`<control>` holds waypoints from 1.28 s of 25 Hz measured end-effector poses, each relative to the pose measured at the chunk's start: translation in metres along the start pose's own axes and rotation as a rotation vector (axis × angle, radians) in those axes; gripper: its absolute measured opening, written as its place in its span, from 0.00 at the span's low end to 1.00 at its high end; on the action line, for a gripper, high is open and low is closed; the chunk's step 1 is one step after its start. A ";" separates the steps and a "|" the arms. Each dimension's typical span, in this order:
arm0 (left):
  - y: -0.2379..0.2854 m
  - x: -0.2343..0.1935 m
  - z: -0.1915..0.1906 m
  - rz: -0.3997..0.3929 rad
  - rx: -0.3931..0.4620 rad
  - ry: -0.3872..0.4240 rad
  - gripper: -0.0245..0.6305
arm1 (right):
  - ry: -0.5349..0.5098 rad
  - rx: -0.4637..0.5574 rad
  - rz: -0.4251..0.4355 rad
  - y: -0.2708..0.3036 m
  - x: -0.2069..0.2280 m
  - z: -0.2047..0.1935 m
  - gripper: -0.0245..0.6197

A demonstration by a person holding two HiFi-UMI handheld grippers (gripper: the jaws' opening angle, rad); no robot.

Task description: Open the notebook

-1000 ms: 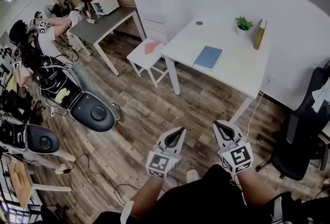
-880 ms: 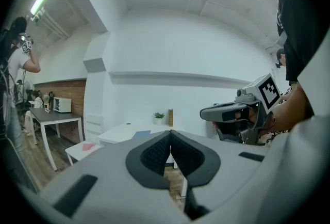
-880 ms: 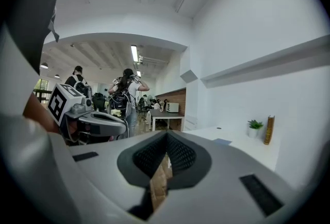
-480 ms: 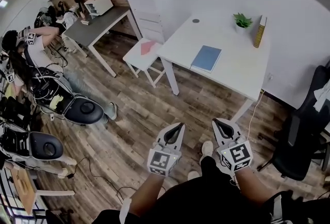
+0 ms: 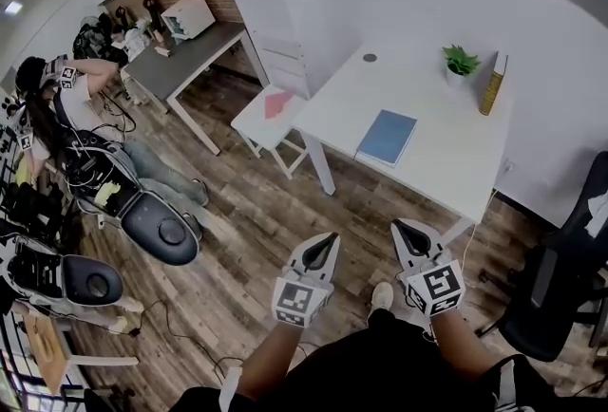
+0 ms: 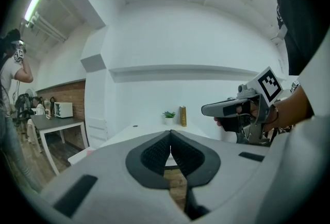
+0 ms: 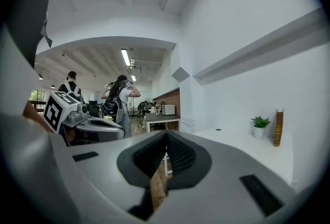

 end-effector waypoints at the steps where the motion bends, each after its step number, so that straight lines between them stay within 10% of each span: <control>1: 0.008 -0.002 0.002 0.001 -0.002 0.000 0.04 | 0.001 0.000 0.003 0.006 0.007 0.001 0.04; 32: 0.175 -0.032 0.017 -0.025 -0.049 0.021 0.04 | 0.021 -0.026 0.062 0.093 0.141 -0.007 0.04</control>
Point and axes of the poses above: the fingertips, and each gripper's own axes: y forward along the fingers, x to its right, z out of its top, the point moved 2 cm from there along -y, backward along the fingers, and after that the axes turned 3 degrees about -y, right-handed, at the moved point
